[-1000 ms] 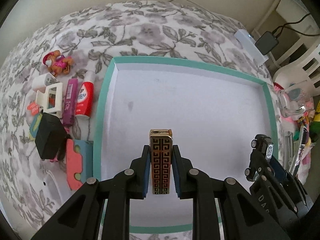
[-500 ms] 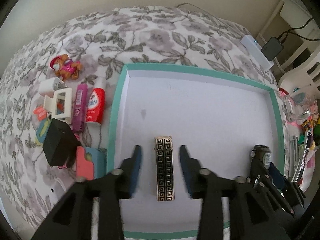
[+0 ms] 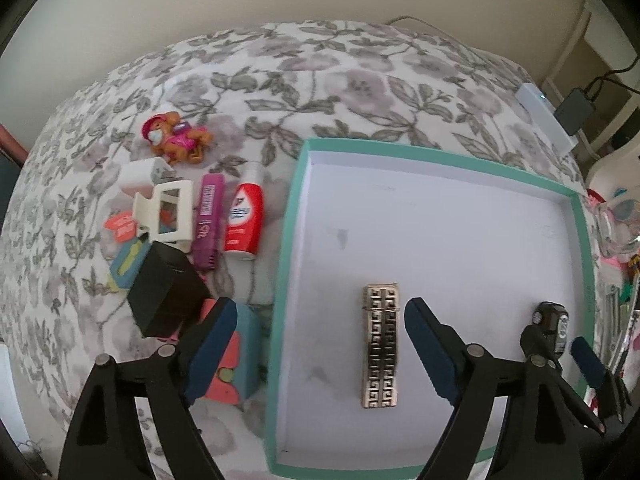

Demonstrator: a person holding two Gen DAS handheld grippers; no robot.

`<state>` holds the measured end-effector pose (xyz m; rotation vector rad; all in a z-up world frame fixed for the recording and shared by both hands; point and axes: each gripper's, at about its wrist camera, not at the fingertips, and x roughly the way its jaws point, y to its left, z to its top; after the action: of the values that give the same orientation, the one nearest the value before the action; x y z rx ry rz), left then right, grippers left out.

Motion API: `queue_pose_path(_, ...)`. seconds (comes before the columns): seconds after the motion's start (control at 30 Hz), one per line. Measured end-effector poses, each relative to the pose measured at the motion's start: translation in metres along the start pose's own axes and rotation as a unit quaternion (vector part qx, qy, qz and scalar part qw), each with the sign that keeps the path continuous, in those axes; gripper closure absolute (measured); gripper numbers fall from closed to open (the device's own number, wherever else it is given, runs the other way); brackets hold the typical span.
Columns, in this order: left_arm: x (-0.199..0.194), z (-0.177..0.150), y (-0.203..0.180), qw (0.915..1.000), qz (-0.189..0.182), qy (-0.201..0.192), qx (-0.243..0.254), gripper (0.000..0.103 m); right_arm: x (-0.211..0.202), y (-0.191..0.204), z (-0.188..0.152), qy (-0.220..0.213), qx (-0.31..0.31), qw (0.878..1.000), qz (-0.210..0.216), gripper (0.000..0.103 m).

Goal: Organize rigid objects
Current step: 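Move both tools back over the pile of items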

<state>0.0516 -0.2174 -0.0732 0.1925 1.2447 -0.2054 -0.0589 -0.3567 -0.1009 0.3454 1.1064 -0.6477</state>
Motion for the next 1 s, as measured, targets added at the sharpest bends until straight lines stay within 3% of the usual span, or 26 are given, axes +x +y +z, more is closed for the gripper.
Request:
queue_pose_path(0.17,0.001,0.002,0.011,0.9999,0.008,0.003,-0.014,0.008,0.000,0.000,0.000,-0.004,0.001,1.000,0.003,0.018)
queue_pose_path(0.4,-0.006,0.006,0.027,0.9995,0.006,-0.010,-0.028,0.008,0.001,-0.001,0.000,-0.008,0.007,1.000,0.006,0.013)
queue_pose_path(0.53,-0.012,0.009,0.039,0.9990,-0.007,-0.020,-0.038,0.007,0.000,0.000,0.000,-0.009,0.008,1.000,0.006,0.000)
queue_pose_path(0.63,-0.018,0.013,0.057,0.9979,-0.019,-0.025,-0.057,0.000,-0.004,0.001,0.001,-0.016,0.010,1.000,0.004,0.000)
queue_pose_path(0.77,-0.032,0.019,0.090,0.9943,-0.029,-0.050,-0.089,0.000,-0.020,0.005,0.006,-0.038,0.016,0.999,0.013,0.000)
queue_pose_path(1.0,-0.054,0.021,0.158,0.9877,0.012,-0.083,-0.132,0.000,-0.058,0.038,0.019,-0.087,0.007,0.995,0.055,0.000)
